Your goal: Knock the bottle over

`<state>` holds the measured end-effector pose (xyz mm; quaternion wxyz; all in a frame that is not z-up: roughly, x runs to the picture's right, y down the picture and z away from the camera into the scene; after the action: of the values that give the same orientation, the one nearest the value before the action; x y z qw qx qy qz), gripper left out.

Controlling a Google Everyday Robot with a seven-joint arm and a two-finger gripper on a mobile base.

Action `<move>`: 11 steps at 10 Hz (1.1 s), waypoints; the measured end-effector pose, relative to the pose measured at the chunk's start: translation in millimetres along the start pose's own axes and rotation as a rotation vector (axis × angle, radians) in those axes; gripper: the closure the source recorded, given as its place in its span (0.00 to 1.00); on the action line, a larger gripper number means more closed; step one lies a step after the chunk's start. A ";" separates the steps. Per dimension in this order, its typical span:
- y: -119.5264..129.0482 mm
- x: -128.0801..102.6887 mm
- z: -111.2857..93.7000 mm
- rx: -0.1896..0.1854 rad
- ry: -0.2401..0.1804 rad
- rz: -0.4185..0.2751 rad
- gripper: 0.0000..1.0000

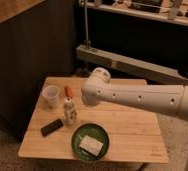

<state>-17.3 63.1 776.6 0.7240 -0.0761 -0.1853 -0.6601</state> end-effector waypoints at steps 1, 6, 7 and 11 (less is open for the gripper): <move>-1.5 5.6 0.7 0.018 0.009 -0.003 0.95; -20.0 32.0 7.5 0.147 0.045 -0.024 0.95; -21.6 37.4 11.1 0.186 0.055 -0.029 0.95; -26.7 48.9 31.5 0.411 0.080 -0.068 0.95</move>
<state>-45.9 25.8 820.0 0.7084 0.1057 -0.2895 -0.6350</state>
